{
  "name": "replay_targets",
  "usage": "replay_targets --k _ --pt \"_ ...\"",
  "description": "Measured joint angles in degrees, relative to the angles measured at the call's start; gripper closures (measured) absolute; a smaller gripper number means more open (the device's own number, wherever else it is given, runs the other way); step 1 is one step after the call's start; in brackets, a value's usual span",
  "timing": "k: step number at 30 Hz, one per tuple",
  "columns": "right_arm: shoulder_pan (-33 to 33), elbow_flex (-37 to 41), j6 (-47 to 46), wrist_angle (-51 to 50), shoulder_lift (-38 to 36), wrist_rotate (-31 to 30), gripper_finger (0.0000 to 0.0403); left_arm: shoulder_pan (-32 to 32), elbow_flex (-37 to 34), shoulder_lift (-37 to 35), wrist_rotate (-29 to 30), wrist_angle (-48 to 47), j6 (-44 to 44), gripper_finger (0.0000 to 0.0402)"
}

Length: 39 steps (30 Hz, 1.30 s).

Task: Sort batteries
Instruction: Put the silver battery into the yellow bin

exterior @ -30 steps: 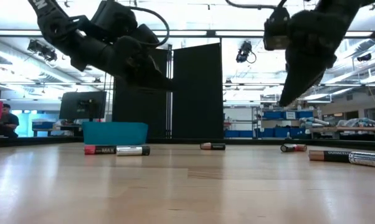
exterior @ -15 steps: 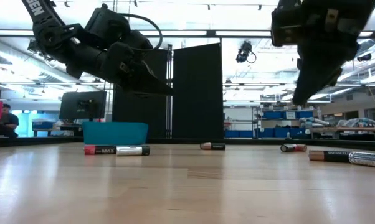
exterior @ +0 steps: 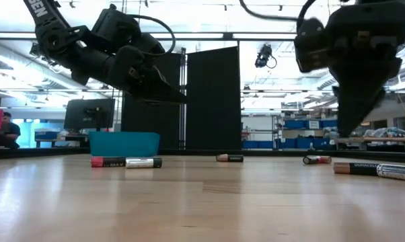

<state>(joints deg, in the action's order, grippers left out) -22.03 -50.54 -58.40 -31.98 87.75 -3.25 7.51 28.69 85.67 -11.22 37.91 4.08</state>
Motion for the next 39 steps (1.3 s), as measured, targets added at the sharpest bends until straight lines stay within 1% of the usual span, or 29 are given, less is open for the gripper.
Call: replay_targets --k 3,7,12,19,21,23,29,35,37,39 --pt "-0.2 0.0 -6.5 -1.8 1.2 4.7 0.024 0.0 0.0 0.0 0.0 0.0 -0.2 0.0391" --pt "-1.8 0.0 -12.3 -3.1 2.1 6.5 0.023 0.0 0.0 0.0 0.1 -0.1 -0.2 0.0391" --pt "-2.7 0.0 -14.3 -3.2 4.3 6.6 0.0231 -0.1 0.0 0.0 0.4 -0.1 -0.2 0.039" --pt "-2.6 -0.2 -14.6 -3.1 8.7 8.8 0.0233 -0.1 0.0 0.0 1.1 -0.1 0.0 0.039" --pt "-2.5 -0.2 -14.5 -3.4 9.3 8.8 0.0239 -0.1 0.0 0.0 1.1 0.0 0.1 0.039" --pt "-2.5 -0.2 -14.0 -3.7 9.4 8.8 0.0255 -0.1 0.0 0.0 1.1 0.0 0.1 0.039" --pt "-2.5 -0.1 -10.2 -4.5 9.2 8.5 0.0346 -0.1 0.0 0.0 1.1 0.0 0.1 0.039" --pt "-2.0 0.1 -5.0 -4.1 7.7 10.8 0.0347 -0.1 0.0 0.0 1.7 0.1 0.2 0.039" --pt "-1.8 0.1 -4.6 -4.1 5.8 12.2 0.0347 -0.1 0.0 0.0 1.8 0.5 0.2 0.039" --pt "-1.8 -1.3 -4.4 -4.6 3.1 12.4 0.0347 -0.1 0.0 0.0 1.8 1.2 0.2 0.039"
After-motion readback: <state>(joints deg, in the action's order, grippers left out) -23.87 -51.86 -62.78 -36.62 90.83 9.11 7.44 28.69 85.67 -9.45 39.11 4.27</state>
